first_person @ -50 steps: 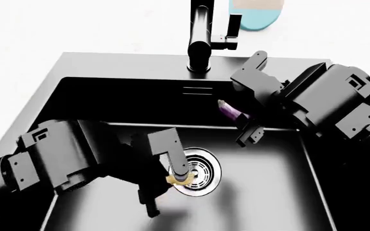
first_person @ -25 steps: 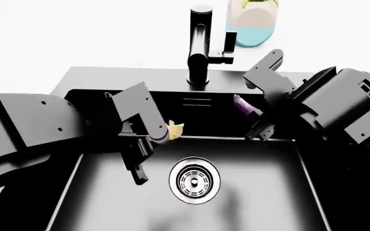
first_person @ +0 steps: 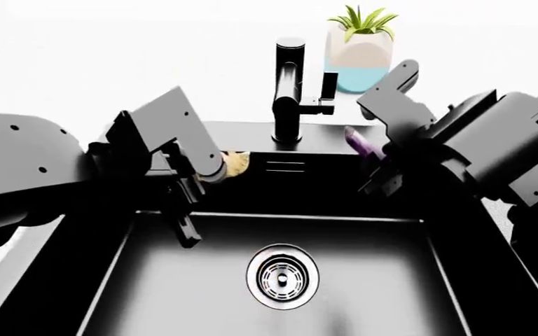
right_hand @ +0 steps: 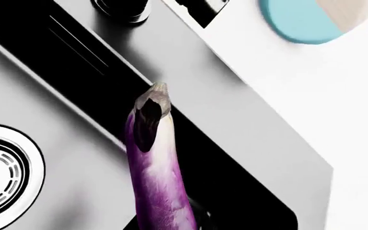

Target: Pick up the fruits and vegetables and place them in the sink. Turn on the sink faucet to wash them. Then turn the sink off and put them in the tray.

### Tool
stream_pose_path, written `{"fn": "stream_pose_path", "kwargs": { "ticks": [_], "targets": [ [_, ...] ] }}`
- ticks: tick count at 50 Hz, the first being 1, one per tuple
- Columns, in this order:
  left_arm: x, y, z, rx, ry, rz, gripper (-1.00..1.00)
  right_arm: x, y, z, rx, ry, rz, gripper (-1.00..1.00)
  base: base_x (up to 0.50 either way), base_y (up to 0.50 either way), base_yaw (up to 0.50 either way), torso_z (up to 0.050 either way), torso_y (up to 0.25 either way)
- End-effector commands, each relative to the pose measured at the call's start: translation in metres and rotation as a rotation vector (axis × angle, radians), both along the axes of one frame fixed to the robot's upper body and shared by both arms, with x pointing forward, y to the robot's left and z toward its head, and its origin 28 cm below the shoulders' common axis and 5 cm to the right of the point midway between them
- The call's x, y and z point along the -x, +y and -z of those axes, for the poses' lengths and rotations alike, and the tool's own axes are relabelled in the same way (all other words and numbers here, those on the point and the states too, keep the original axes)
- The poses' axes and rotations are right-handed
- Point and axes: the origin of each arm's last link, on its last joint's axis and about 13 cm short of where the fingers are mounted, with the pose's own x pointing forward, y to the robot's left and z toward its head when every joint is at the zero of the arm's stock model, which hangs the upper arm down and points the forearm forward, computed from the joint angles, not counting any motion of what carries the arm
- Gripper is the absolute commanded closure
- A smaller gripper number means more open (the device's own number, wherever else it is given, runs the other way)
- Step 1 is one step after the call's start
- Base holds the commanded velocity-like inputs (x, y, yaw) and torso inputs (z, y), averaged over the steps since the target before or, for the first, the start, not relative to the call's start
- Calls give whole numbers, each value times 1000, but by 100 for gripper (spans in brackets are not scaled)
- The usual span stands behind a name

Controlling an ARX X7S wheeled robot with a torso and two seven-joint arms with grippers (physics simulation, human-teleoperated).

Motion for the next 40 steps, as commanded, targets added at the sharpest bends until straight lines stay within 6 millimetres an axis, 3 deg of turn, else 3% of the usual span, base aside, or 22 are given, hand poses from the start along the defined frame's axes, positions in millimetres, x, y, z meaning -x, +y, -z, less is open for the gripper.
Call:
{"fn": "stream_pose_path", "kwargs": {
  "ticks": [1, 17, 23, 40],
  "targets": [
    [6, 3, -8, -5, -24, -3, 100, -1, 2, -7, 18, -30, 0, 100, 0, 0, 0, 0, 0],
    [23, 7, -37, 35, -118, -34, 100, -4, 7, -21, 25, -53, -8, 100, -493, 42, 0, 0, 0],
    [30, 7, -51, 61, -176, -41, 100, -1, 7, -28, 16, -85, 2, 100, 0, 0, 0, 0, 0],
    [37, 5, -57, 60, -203, -26, 100, 7, 7, -42, 8, -155, 8, 100, -420, -89, 0, 0, 0]
  ]
}}
